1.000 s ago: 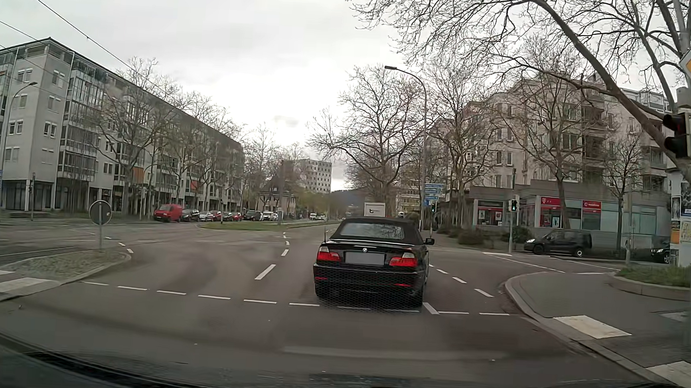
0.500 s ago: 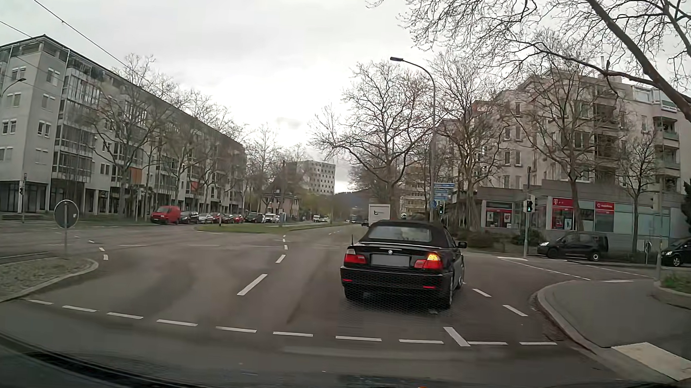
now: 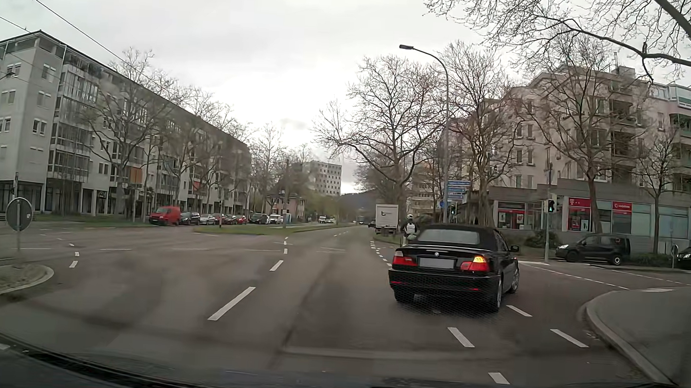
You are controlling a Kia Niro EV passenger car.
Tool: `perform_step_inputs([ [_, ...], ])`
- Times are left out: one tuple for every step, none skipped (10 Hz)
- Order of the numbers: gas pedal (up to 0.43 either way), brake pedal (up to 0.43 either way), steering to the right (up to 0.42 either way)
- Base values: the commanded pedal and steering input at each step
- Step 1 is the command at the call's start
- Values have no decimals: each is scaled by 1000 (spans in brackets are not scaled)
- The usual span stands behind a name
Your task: Follow the waypoints while adhering to traffic rules and regulations
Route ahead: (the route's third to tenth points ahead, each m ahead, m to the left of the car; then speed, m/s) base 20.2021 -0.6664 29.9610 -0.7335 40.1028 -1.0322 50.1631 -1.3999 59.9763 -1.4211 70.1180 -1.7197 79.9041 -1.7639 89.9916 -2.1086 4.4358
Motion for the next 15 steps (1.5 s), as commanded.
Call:
perform_step_inputs([
  [248,0,-28],
  [248,0,-28],
  [260,0,-28],
  [268,0,-28],
  [268,0,-28],
  [268,0,-28],
  [268,0,-28],
  [268,0,-28],
  [268,0,-28],
  [268,0,-27],
  [268,0,-25],
  [268,0,-24],
  [268,0,-19],
  [268,0,-14],
  [268,0,-12],
])
